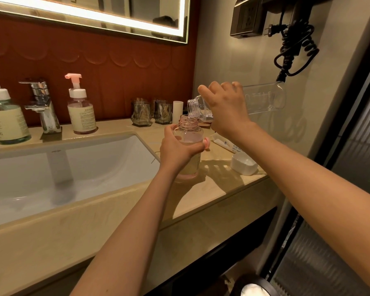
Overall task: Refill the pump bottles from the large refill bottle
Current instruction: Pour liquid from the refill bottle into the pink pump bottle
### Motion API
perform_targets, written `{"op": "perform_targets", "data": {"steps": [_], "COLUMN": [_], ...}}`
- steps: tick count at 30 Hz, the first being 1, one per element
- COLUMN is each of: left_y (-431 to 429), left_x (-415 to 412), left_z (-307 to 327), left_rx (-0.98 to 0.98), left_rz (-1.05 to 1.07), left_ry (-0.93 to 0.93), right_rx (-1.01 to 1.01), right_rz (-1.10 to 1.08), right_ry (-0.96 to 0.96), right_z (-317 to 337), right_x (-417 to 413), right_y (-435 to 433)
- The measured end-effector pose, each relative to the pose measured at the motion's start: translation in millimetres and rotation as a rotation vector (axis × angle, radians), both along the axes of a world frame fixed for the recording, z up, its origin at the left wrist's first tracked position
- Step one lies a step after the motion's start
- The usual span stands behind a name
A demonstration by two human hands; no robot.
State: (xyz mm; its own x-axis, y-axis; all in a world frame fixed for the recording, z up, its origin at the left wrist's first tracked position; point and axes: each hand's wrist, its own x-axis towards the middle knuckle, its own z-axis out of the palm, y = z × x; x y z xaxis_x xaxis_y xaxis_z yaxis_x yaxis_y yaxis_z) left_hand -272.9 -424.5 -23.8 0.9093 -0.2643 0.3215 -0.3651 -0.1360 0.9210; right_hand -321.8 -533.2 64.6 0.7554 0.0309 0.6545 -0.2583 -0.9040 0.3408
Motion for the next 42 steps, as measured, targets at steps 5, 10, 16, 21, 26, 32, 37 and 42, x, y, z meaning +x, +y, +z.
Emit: {"op": "perform_targets", "data": {"steps": [5, 10, 16, 21, 26, 32, 37, 42], "left_y": [-0.3, -0.5, 1.0, 0.6, 0.7, 0.9, 0.8, 1.4], "left_x": [0.1, -0.5, -0.7, -1.3, -1.6, -1.8, -2.0, -2.5], "left_z": [0.1, 0.4, 0.3, 0.7, 0.7, 0.9, 0.9, 1.3], "left_rx": [-0.005, -0.007, -0.013, -0.004, -0.007, -0.003, -0.002, -0.007], "left_rz": [0.0, 0.0, -0.003, -0.001, -0.005, -0.003, -0.003, -0.005], "left_ry": [0.002, -0.004, -0.006, -0.002, 0.0, -0.005, -0.011, -0.016], "right_rx": [-0.011, -0.02, -0.014, -0.01, -0.016, -0.02, -0.02, -0.016], "right_rz": [0.0, -0.002, 0.008, 0.015, 0.02, 0.023, 0.019, 0.03], "right_ry": [0.002, -0.004, -0.012, -0.015, -0.023, -0.023, -0.022, -0.034], "right_z": [0.0, 0.3, 0.2, 0.1, -0.1, 0.5, 0.4, -0.1], "right_x": [0.2, 0.5, 0.0, 0.0, 0.8, 0.7, 0.5, 1.3], "right_y": [0.9, 0.6, 0.7, 1.0, 0.9, 0.8, 1.2, 1.3]}}
